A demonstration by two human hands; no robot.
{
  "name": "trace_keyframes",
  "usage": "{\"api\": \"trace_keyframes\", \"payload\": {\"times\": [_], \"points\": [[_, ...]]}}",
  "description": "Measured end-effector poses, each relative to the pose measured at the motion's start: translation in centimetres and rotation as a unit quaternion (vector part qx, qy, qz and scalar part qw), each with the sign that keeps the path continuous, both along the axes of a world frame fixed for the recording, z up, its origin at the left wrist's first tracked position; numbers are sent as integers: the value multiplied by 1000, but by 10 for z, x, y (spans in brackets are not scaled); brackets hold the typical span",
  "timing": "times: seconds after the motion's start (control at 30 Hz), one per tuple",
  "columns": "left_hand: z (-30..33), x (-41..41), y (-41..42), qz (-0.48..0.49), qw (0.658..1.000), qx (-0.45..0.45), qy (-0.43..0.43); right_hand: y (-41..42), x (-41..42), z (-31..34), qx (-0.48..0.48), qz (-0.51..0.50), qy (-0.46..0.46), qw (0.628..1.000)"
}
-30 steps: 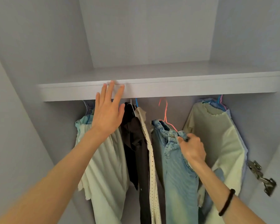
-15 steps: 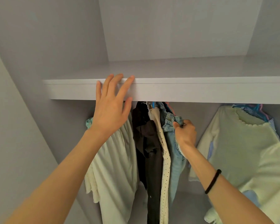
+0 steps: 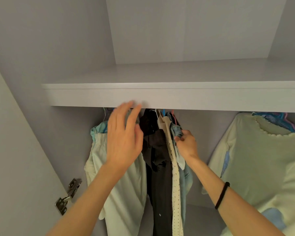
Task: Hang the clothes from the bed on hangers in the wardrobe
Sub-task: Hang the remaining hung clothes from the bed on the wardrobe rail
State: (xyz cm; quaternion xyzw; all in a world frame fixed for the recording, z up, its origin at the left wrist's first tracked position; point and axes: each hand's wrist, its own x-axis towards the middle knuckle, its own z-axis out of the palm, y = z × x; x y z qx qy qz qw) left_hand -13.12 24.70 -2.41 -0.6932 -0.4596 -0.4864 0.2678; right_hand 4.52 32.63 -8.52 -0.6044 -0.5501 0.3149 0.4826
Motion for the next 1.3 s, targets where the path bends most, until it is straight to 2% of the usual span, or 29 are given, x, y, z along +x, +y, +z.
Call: {"api": "trace_keyframes", "payload": {"times": [0.07, 0.13, 0.23, 0.3, 0.37, 0.6, 0.73, 0.87, 1.03, 1.2, 1.3], "points": [[-38, 7, 3, -24, 995, -81, -44, -4, 6, -5, 26, 29, -38, 999], [-74, 18, 10, -43, 976, -203, -63, -10, 13, -11, 34, 48, -65, 996], [-102, 36, 20, -88, 914, -368, -145, -18, 21, -23, 23, 93, -68, 993], [-108, 45, 28, -97, 875, -429, -201, -21, 22, -31, 24, 117, -67, 991], [-111, 49, 35, -100, 851, -464, -225, -22, 20, -38, 34, 131, -72, 988], [-106, 52, 57, -79, 838, -487, -233, -21, -3, -55, 60, 100, 4, 993], [-103, 48, 63, -72, 822, -535, -181, -18, -6, -57, 66, 96, 4, 993], [-105, 35, 66, -65, 820, -545, -163, -12, -7, -61, 63, 123, -26, 990], [-106, 9, 71, -133, 781, -580, -187, -7, -21, -60, 40, 169, -56, 983], [-97, 7, 60, -177, 763, -580, -222, -8, -24, -58, 4, 220, -75, 973], [-99, 13, 50, -174, 775, -563, -228, -11, -17, -58, 36, 214, -115, 969]]}}
